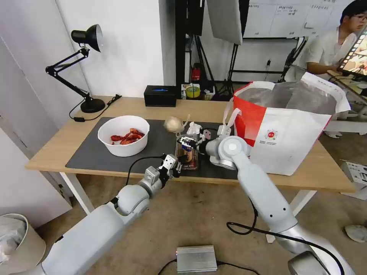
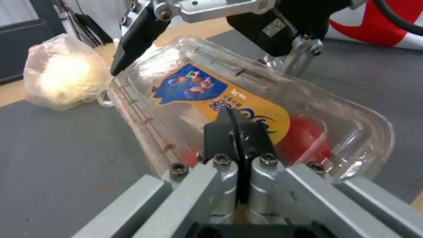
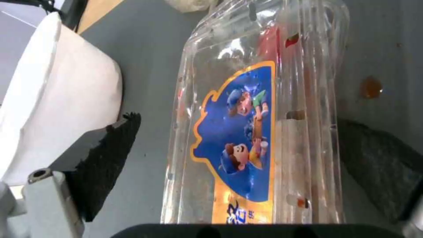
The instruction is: Pick up the trash from the table and place it into the takeout bag.
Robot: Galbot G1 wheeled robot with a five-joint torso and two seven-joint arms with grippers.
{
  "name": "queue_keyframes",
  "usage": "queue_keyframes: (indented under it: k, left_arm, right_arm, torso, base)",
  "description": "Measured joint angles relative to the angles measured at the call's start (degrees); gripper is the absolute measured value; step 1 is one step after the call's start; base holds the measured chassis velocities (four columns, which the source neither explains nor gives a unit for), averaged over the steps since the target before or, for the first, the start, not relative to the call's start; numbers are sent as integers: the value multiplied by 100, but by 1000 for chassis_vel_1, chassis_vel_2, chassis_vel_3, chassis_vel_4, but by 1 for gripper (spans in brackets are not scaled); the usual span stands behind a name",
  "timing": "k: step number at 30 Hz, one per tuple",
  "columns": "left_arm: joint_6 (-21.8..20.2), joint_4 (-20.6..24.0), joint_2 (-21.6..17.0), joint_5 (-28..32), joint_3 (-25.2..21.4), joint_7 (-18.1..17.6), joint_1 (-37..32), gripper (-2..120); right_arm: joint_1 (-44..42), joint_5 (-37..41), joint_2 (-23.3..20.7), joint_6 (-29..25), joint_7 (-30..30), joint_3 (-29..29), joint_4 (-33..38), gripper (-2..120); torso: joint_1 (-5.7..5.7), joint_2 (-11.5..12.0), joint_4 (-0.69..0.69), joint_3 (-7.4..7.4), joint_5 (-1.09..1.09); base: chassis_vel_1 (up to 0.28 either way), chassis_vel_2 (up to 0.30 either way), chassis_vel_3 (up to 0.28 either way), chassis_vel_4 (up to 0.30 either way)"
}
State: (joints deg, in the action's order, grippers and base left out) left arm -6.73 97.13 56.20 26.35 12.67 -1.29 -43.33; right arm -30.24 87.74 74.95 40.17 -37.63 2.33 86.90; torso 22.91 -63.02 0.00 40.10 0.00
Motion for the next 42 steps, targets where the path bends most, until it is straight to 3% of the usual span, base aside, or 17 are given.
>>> queue_keyframes:
  k: [10,14,18,20,25,33,36,42]
  left_arm:
    - [8,-20,10,0,34,-3,40,0]
    - [27,-22,11,0,36,-6,18,0]
    - [35,-22,10,-2,36,-6,11,0]
    - [37,-19,11,-3,37,-9,9,0]
    - [43,-15,11,-2,37,-12,9,0]
    - [85,-3,-33,-4,27,-14,6,0]
    - [91,9,-39,-4,20,-14,6,0]
    - [135,55,-64,18,-61,-14,-15,0]
  right_arm:
    - [5,2,10,19,115,-9,-23,95]
    - [7,-19,19,19,136,-14,-55,75]
    - [8,-20,10,19,142,-15,-55,67]
    - [7,-20,1,19,142,-15,-55,54]
    - [-12,-20,-12,19,139,-14,-54,41]
    - [-39,-6,-48,12,117,9,-18,9]
    - [-53,0,-59,9,120,15,-4,0]
    - [-63,6,-55,8,121,34,-3,0]
  torso:
    - [0,0,0,0,0]
    - [0,0,0,0,0]
    - [0,0,0,0,0]
    - [0,0,-1,0,0]
    - [0,0,0,0,0]
    - [0,0,-1,0,0]
    - [0,0,0,0,0]
    - [0,0,0,0,0]
  base:
    - [0,0,0,0]
    - [0,0,0,0]
    - [0,0,0,0]
    - [0,0,0,0]
    - [0,0,0,0]
    - [0,0,0,0]
    - [0,0,0,0]
    - [0,0,0,0]
